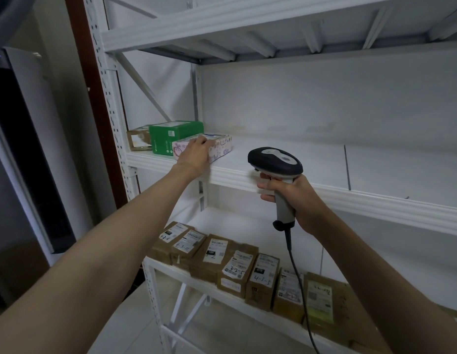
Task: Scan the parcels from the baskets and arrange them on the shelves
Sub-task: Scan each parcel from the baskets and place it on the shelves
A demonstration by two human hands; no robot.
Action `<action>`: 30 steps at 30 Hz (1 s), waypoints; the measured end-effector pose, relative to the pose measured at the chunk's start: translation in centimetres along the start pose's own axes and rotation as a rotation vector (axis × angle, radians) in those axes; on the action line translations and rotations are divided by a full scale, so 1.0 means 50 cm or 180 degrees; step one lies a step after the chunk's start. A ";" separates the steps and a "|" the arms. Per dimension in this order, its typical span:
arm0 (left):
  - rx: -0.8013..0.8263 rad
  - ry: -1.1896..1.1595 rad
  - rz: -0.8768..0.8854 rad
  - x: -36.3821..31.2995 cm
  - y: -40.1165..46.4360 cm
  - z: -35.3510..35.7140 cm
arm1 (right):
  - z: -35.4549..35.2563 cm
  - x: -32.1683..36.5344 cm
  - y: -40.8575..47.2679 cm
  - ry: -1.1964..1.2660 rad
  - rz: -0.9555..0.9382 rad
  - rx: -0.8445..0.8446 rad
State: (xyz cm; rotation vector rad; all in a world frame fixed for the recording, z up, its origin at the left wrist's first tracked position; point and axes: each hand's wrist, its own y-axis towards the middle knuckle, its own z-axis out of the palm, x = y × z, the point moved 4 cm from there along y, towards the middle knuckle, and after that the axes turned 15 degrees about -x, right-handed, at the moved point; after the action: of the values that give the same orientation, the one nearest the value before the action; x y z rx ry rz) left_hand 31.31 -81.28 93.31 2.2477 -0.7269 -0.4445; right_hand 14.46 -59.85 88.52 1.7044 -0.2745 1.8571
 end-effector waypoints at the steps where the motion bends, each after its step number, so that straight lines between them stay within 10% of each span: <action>1: 0.0000 -0.0005 0.0003 0.002 0.000 0.001 | -0.003 0.002 -0.004 -0.0013 0.0002 -0.0032; 30: -0.0363 -0.2046 0.1694 -0.406 -0.326 -0.021 | -0.213 -0.082 -0.332 -0.0533 0.0430 -0.1706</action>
State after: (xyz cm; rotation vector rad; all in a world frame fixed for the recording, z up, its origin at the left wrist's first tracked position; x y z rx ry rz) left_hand 21.94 -58.74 84.17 1.6951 -1.5290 -0.9189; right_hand 14.66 -42.12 78.96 1.4848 -0.8883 1.5420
